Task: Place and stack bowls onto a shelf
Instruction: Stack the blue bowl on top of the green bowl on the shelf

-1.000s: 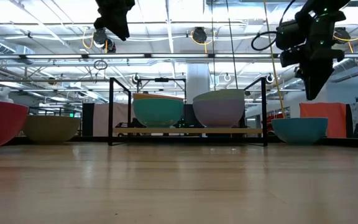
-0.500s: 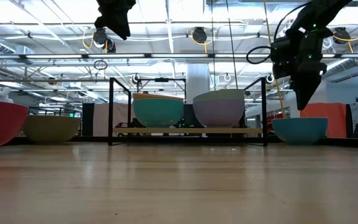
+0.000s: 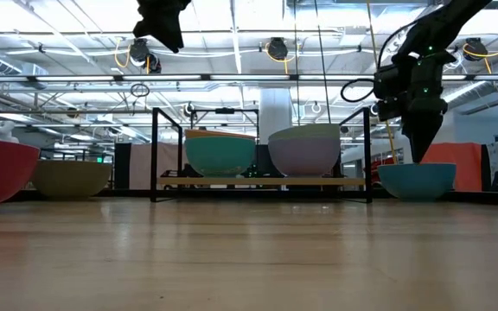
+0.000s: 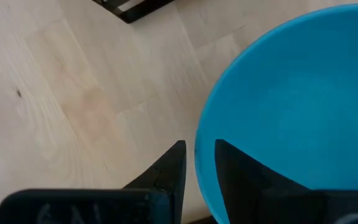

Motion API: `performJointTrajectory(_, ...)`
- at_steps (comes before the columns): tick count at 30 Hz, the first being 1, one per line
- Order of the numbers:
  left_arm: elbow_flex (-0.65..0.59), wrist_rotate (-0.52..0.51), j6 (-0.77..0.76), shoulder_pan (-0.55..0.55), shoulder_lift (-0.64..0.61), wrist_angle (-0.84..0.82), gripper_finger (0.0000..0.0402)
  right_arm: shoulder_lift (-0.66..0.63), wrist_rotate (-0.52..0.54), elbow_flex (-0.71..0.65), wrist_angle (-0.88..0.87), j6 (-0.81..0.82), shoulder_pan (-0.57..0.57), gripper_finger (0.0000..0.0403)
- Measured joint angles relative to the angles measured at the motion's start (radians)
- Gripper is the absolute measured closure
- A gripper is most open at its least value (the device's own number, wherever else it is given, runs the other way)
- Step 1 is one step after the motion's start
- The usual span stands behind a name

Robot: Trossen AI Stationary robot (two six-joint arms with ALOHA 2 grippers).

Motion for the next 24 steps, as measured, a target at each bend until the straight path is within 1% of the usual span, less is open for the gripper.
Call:
performJointTrajectory(9,0.000,0.000,-0.004,0.000,0.000,0.000,0.0289,0.059,-0.001,0.000,0.016,-0.008,0.000,0.0326)
performJointTrajectory(15,0.000,0.000,-0.007,0.000,0.000,0.000,0.0289,0.112,0.004,0.000,0.069,-0.007,0.000,0.0329)
performJointTrajectory(17,0.000,0.000,-0.007,0.000,0.000,0.000,0.0289,0.125,0.003,0.000,0.068,-0.014,0.000,0.0346)
performJointTrajectory(20,0.000,0.000,-0.007,0.000,0.000,0.000,0.0289,0.125,0.007,0.000,0.069,-0.022,0.001,0.0388)
performJointTrajectory(24,0.000,0.000,-0.018,0.001,0.000,0.000,0.0289,0.089,0.016,0.000,0.065,-0.032,0.001,0.0398)
